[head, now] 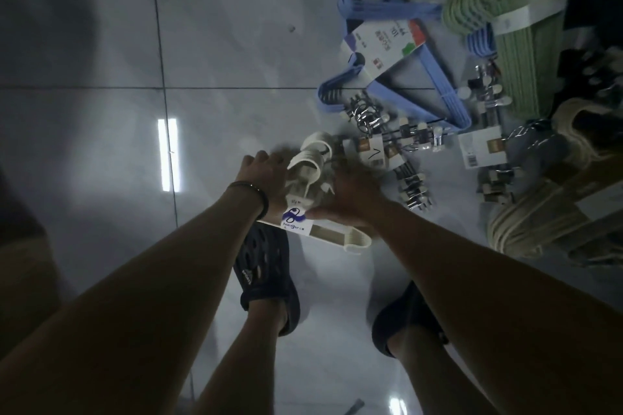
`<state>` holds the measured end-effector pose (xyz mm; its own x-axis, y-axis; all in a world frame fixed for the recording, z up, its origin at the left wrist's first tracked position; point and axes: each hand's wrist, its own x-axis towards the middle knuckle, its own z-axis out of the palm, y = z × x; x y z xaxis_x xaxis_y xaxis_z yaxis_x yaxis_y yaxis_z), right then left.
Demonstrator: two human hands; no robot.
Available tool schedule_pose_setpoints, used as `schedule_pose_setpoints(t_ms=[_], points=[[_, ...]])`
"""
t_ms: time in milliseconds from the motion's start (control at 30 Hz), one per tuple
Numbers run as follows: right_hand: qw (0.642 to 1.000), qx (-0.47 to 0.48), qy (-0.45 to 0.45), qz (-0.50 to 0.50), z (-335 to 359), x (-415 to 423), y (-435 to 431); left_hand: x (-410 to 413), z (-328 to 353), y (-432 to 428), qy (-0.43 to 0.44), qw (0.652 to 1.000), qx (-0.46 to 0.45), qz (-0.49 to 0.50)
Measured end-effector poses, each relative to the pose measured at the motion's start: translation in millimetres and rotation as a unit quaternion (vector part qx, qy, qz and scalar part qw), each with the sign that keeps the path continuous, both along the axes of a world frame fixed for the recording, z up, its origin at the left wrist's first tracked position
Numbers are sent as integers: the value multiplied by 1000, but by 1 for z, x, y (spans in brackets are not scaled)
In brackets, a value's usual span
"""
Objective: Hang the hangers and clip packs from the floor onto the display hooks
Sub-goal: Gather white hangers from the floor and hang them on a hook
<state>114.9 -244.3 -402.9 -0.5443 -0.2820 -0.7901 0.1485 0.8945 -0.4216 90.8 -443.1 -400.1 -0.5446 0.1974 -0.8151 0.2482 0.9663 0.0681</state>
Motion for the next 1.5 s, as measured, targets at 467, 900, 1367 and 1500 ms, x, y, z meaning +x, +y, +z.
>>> schedule_pose_setpoints(t_ms=[467, 900, 1367, 1500], points=[[962, -175, -94, -186, 270, -28, 76, -52, 295, 45, -33, 993, 91, 65], [839, -247, 20, -484, 740, -69, 223, -50, 735, 258, -58, 561, 512, 648], [736, 184, 436, -484, 1033, 34, 379, -64, 979, 459, -49, 629, 668, 396], [612, 268, 580, -467, 1094, 71, 412, -42, 1033, 514, -115, 651, 692, 290]])
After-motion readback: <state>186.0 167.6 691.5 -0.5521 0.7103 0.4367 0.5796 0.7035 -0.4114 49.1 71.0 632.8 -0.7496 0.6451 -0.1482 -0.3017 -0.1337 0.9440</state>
